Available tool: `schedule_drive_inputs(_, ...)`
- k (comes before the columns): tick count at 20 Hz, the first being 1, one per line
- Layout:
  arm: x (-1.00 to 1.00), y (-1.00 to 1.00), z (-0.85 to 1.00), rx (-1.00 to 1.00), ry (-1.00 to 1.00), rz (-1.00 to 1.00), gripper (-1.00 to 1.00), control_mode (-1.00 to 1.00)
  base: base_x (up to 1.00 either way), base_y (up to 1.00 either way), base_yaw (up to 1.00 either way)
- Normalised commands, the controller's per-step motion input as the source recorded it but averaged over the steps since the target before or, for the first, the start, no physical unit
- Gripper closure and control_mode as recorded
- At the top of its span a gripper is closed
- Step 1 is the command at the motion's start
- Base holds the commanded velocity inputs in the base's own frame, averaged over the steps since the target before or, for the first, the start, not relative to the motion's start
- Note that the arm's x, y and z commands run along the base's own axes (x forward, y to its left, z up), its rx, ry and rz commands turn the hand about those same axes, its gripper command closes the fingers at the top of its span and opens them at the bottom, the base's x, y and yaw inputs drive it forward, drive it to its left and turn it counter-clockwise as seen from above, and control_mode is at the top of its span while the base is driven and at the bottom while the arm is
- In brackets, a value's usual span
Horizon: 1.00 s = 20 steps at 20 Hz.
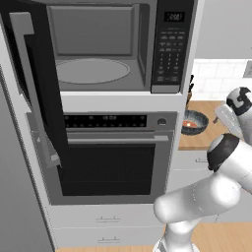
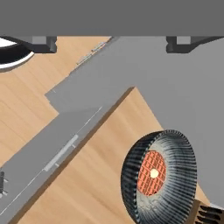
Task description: Open the microwave, place the bowl with waffle inside the microwave, then close the microwave door and turn it on.
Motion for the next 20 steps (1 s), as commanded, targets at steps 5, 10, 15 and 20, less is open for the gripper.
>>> schedule_drive_inputs(5, 0.33, -0.1, -0.12, -0.03, 0.0, 0.0, -1.0, -1.0, 0.0, 0.0, 0.0)
schedule_drive_inputs(10, 0.36, -0.03, -0.1, -0.02, 0.0, 0.0, -1.0, -1.0, 0.0, 0.0, 0.0)
schedule_drive_inputs(15, 0.28, -0.03, -0.19, -0.04, 0.0, 0.0, -1.0, -1.0, 0.0, 0.0, 0.0)
schedule_drive_inputs(20, 0.26, -0.08, -0.26, -0.03, 0.0, 0.0, -1.0, -1.0, 0.0, 0.0, 0.0)
